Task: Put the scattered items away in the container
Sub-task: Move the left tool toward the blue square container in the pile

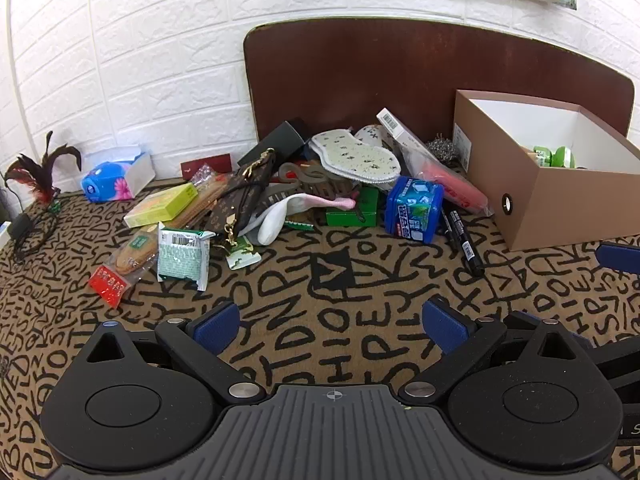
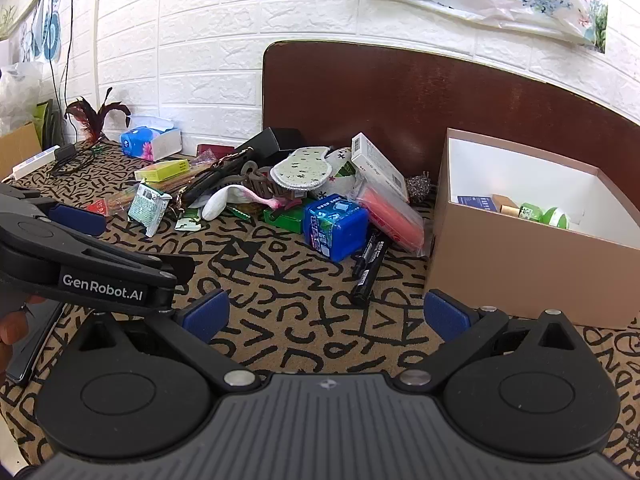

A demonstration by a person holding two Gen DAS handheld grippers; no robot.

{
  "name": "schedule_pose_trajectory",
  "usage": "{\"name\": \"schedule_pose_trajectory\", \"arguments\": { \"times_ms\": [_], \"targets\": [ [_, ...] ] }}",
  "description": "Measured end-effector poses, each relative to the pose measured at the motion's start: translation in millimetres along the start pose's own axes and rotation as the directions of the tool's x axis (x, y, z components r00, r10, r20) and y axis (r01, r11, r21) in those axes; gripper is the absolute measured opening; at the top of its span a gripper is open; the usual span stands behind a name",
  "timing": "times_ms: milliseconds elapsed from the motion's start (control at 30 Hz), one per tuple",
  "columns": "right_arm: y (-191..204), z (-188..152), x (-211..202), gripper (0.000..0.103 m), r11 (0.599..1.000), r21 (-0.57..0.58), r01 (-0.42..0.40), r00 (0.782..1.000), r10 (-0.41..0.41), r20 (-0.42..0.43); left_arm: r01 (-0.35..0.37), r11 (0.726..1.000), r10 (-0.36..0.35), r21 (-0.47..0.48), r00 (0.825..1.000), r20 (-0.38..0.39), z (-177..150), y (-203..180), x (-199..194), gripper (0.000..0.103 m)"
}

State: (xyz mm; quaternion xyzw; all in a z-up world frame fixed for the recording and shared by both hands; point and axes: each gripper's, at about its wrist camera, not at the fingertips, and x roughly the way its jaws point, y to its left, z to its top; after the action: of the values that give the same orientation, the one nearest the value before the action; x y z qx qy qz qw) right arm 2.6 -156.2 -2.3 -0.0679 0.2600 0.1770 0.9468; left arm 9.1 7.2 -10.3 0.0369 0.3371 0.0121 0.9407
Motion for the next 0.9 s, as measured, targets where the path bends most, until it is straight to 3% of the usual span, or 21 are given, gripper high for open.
{"name": "schedule_pose_trajectory", "arguments": {
  "times_ms": [900],
  "targets": [
    [0.2,3.3,24.4,0.103,1.0,0.0,-0.015,0.999,0.015,-0.047,-0.006,1.0,0.006,-0.006,0.999,-0.036,4.3,7.6,24.6,0.101]
  ]
}}
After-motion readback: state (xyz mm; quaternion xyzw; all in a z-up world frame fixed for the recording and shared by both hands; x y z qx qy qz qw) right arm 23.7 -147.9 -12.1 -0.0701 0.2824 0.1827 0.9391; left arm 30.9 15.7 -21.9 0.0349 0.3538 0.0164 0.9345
